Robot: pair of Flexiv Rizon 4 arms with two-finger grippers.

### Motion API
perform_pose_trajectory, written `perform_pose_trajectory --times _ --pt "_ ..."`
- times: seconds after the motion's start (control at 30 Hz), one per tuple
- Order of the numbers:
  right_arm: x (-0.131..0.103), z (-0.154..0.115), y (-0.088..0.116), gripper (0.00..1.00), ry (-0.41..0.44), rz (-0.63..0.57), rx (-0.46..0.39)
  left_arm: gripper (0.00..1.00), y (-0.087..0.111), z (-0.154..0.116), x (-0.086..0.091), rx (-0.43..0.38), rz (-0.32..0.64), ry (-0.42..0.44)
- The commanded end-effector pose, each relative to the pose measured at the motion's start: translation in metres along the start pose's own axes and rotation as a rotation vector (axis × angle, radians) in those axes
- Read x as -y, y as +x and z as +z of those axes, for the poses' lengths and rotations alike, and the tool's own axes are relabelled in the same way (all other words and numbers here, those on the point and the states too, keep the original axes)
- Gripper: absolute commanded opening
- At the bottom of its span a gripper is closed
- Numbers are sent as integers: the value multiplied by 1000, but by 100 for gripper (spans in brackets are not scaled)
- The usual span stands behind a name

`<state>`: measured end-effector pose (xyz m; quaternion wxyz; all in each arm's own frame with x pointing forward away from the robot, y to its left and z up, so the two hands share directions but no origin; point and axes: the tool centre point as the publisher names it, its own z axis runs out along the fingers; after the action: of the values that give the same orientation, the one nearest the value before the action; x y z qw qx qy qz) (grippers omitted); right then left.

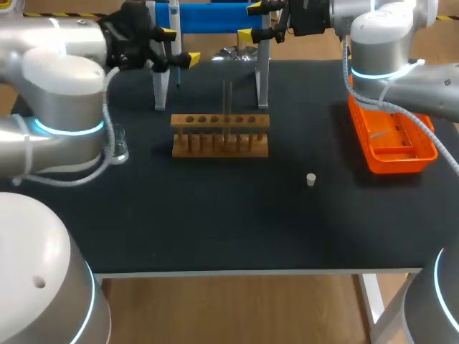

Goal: Invert the test tube, pick up the pipette, mount the tip to pipette, aspirate from beaker and dispense into the tube, eject the tip, return the pipette, and cap with the stopper.

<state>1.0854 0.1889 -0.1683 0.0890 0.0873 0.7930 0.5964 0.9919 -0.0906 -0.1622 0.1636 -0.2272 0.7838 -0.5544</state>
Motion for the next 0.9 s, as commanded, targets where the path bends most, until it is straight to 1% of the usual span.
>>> perform_pose_trajectory --times 0.03,0.07,0.13,0.2,0.27,0.33,0.4,0.5,0.6,0.77,0.9 --pt "0 -1 0 100 2 0 -1 100 0 -3 -8 -238 21 71" --pt "0 -1 0 100 2 0 -1 100 2 -1 -9 -258 28 72" --pt "0 -1 0 100 2 0 -1 100 8 4 -12 -289 43 47" --pt "0 -1 0 100 2 0 -1 100 12 8 -14 -319 48 51" --pt "0 -1 0 100 2 0 -1 100 16 12 -17 -343 56 29" --pt "0 -1 0 100 2 0 -1 100 20 17 -18 -377 82 25" --pt "0 -1 0 100 2 0 -1 100 23 24 -18 -404 102 -4" --pt "0 -1 0 100 2 0 -1 100 24 31 -20 -397 110 -45" --pt "0 -1 0 100 2 0 -1 100 24 37 -22 -383 107 -58" --pt "0 -1 0 100 2 0 -1 100 28 46 -28 -382 103 -74" --pt "0 -1 0 100 2 0 -1 100 31 52 -31 -357 98 -99"
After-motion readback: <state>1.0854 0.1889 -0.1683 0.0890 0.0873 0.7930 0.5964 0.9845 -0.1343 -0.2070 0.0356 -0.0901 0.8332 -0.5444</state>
